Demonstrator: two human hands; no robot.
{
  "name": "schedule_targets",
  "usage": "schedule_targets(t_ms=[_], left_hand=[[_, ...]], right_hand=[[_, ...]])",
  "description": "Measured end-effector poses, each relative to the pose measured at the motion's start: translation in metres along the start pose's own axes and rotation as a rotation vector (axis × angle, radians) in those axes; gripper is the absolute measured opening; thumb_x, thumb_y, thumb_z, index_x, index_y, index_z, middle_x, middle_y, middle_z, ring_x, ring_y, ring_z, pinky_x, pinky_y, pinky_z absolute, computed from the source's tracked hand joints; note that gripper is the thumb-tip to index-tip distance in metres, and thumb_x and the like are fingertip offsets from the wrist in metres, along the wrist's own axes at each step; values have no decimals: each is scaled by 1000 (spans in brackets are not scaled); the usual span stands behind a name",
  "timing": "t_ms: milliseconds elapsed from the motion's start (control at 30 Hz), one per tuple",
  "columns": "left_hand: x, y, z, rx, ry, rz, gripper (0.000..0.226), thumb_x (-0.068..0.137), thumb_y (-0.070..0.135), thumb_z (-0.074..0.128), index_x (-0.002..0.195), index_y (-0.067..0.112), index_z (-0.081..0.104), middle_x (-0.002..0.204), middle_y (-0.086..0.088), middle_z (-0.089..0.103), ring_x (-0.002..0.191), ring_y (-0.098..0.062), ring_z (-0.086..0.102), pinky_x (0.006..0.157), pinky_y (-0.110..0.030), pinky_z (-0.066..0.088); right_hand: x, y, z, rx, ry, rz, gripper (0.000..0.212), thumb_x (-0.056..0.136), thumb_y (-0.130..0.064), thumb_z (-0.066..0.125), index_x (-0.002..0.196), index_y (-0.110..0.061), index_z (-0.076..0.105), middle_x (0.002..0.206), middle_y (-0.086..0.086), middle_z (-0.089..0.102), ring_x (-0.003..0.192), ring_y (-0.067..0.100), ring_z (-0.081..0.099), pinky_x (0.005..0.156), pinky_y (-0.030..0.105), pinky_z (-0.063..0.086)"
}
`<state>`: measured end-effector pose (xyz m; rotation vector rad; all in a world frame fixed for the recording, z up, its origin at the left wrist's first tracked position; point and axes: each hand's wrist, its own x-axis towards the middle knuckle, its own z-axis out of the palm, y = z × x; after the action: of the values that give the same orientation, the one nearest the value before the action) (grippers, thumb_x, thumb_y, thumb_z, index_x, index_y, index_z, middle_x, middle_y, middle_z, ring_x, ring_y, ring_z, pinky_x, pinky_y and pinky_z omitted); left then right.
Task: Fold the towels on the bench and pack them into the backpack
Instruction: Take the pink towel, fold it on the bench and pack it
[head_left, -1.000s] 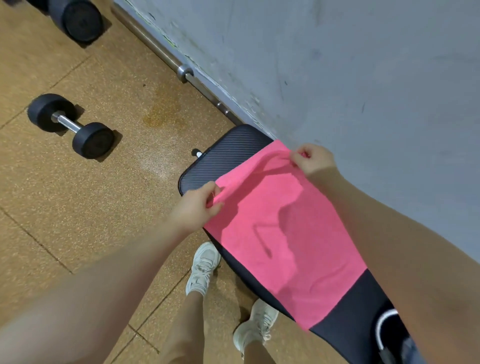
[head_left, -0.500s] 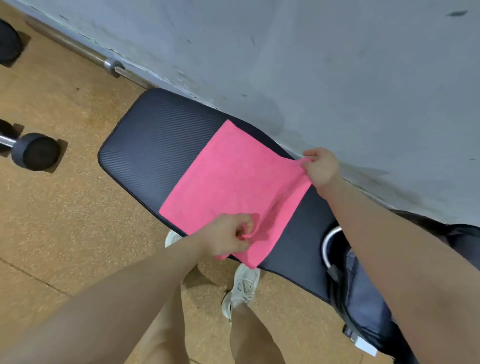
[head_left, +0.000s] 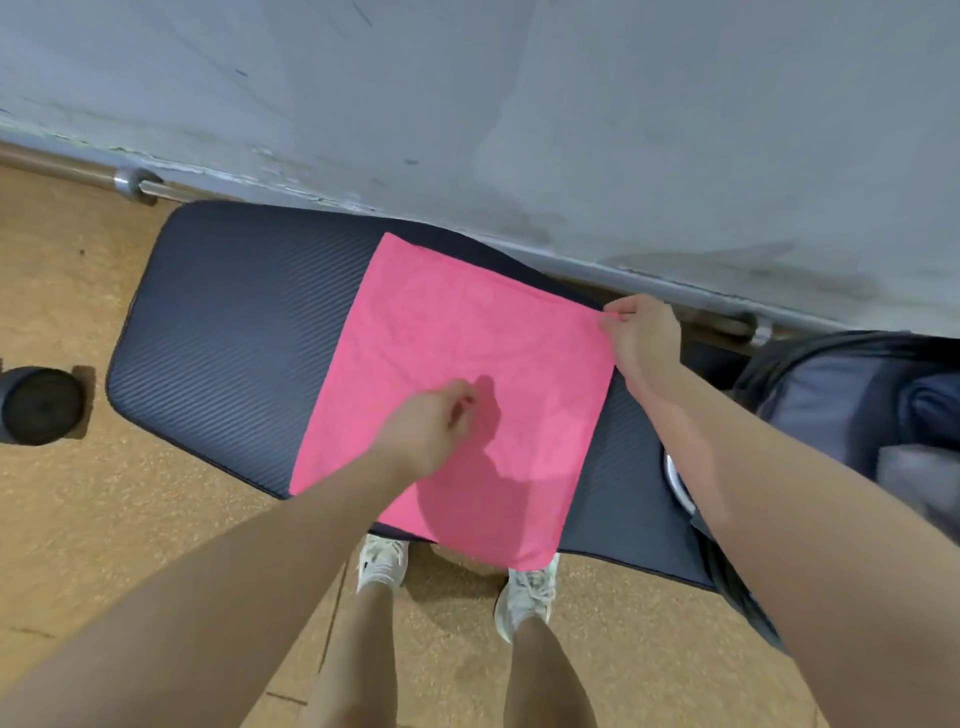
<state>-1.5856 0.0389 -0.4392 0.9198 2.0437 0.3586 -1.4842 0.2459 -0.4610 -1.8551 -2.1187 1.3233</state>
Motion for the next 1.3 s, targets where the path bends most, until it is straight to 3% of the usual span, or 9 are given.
schedule_targets(t_ms=[167,300,433,500,633,800,1000,1133,1300], left_hand=[[66,-15,-56,224,239,52,46,89,-2,38,133,12,44,135,-12,47,118,-33,43,94,-42,38],[97,-22,-84,544,187,77,49,92,3,37,139,17,36,143,-5,37,126,-30,33,97,-42,30],[106,-32,-97,708,129,106,38,98,24,37,133,12,42,132,-11,43,119,-32,37,93,-41,30],[108,-34,-102,713,119,85,38,97,27,39,131,10,42,127,-13,45,116,-32,38,92,-41,30],[114,-39,-114,714,72,121,31,95,27,44,120,10,49,119,-11,50,112,-32,41,90,-41,33],[117,-46,-122,634,26,145,35,93,36,47,118,11,50,118,-11,51,112,-32,44,89,-41,35],[124,-50,-120,566,16,111,30,92,34,49,102,6,52,109,-12,49,105,-31,44,87,-39,35],[113,-57,-138,423,1,263,22,86,28,60,89,8,53,94,-5,47,88,-22,40,78,-33,33],[86,-58,-171,401,-51,376,27,82,29,66,75,18,43,69,14,42,85,-17,39,74,-32,32]], right_hand=[[-1,-3,5,-24,47,56,21,89,-10,53,106,-8,64,110,9,65,103,21,57,75,17,36],[-2,-6,8,-80,76,54,19,87,-12,54,101,-10,67,103,6,67,95,16,57,73,15,34],[-5,-6,15,-86,102,74,15,89,-9,52,98,-9,64,90,3,61,83,14,52,70,22,35],[-6,-6,19,-155,66,96,14,90,-12,51,100,-10,61,95,6,59,85,19,53,69,25,37],[-5,-11,24,-208,67,24,8,90,-13,55,90,-9,62,109,10,56,94,23,56,72,27,37],[-8,-18,29,-330,-12,-77,16,88,-20,62,85,-4,64,129,8,44,120,27,36,91,30,33],[-6,-21,40,-314,12,-88,9,87,-11,60,85,-3,58,103,11,51,88,23,50,73,27,35],[-9,-27,26,-123,12,48,20,82,-5,62,69,-15,51,76,-3,54,68,9,47,67,25,36],[-33,-41,-6,11,-81,74,24,77,-6,71,64,-15,52,71,-2,55,70,14,50,67,30,43]])
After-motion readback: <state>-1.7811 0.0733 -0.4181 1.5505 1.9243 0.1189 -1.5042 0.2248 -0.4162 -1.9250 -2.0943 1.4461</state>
